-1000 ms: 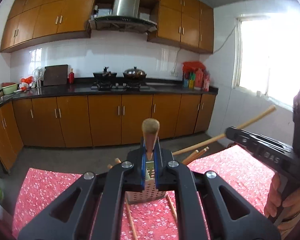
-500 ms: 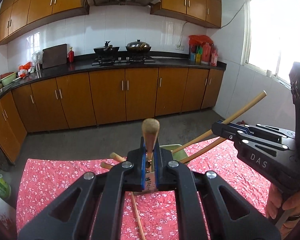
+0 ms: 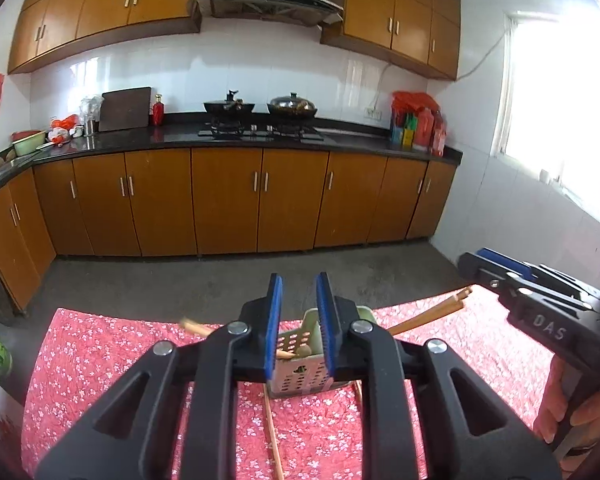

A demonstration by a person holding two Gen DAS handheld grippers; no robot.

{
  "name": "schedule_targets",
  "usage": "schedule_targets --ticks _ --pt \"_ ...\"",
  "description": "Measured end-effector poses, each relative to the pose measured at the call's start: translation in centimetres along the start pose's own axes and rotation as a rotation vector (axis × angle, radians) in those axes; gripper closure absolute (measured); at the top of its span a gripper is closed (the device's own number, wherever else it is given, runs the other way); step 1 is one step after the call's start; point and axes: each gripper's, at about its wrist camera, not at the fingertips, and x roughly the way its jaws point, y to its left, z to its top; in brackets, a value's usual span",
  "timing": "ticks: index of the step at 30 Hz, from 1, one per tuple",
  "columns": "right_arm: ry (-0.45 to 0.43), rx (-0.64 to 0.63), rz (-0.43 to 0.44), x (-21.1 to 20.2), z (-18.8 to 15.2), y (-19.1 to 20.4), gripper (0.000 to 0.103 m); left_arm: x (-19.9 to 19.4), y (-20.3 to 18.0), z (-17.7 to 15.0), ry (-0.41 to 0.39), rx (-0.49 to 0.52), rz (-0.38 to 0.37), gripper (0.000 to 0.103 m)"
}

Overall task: Organize utensils
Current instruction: 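Open the left tool over the holder while the right tool drops its chopstick, then lower the left tool onto a chopstick while the right tool grasps another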

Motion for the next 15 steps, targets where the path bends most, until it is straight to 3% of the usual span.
schedule_targets --ticks 7,12,15 --pt "-0.037 0.059 -0.073 -2.4 -2.6 -3.4 0.067 -4.7 1.4 -2.0 -0.070 -0.028 0.017 0.079" --pt "0.100 0.115 -0.160 0.2 -9.1 -7.2 0.067 -5.8 3.9 -6.7 -0.028 -0.037 0.087 0.076" --pt "0.216 0.146 -0.169 2.7 -13.6 -8.3 0.067 -4.5 5.8 -10.4 0.060 -0.057 0.112 0.076"
